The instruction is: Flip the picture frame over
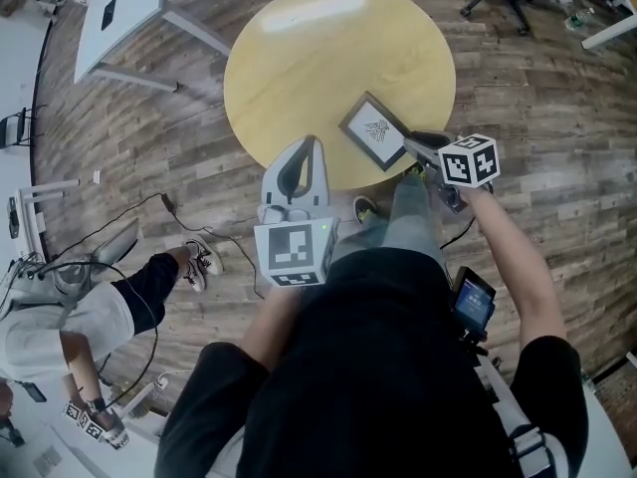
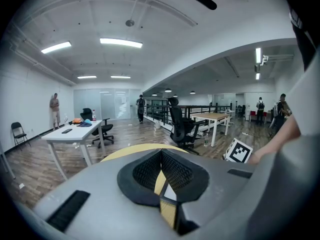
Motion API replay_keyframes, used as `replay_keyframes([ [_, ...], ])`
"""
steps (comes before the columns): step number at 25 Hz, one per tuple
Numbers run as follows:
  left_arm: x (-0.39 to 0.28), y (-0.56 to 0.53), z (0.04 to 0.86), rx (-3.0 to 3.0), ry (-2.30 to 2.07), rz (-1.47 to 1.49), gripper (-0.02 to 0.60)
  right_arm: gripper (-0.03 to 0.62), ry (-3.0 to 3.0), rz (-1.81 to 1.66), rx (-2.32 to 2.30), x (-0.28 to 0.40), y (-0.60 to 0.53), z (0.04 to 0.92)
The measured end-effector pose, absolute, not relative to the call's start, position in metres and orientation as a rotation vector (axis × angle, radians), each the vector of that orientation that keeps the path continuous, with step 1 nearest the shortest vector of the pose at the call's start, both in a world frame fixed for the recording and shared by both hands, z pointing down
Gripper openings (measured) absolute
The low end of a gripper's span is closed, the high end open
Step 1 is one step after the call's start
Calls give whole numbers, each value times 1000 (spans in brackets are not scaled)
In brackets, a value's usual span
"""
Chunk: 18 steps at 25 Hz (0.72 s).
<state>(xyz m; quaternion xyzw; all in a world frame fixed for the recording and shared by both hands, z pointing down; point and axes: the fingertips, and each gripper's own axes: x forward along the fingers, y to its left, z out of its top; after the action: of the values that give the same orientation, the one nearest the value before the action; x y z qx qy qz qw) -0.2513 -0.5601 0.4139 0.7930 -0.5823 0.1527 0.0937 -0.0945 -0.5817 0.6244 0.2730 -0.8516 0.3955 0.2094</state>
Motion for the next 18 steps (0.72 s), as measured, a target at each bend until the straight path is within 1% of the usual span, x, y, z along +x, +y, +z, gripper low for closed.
replay_keyframes([
  [8, -251, -557, 421, 2343, -1725, 467, 23, 115, -2259, 998, 830, -85, -590, 653],
  [9, -250, -557, 422, 2343, -1723, 469, 23, 115, -2232, 932, 829, -83, -589, 658],
  [10, -250, -555, 422, 2343, -1722, 469, 23, 98, -2207, 845, 821, -82, -587, 662],
  [12, -250, -554, 422, 2342, -1723, 466, 23, 95, -2186, 703, 795, -83, -585, 665],
  [16, -249, -550, 422, 2344, -1723, 461, 23, 95, -2168, 579, 779, -87, -585, 664],
  [18, -249, -548, 421, 2347, -1723, 458, 23, 95, -2143, 415, 742, -91, -584, 662],
])
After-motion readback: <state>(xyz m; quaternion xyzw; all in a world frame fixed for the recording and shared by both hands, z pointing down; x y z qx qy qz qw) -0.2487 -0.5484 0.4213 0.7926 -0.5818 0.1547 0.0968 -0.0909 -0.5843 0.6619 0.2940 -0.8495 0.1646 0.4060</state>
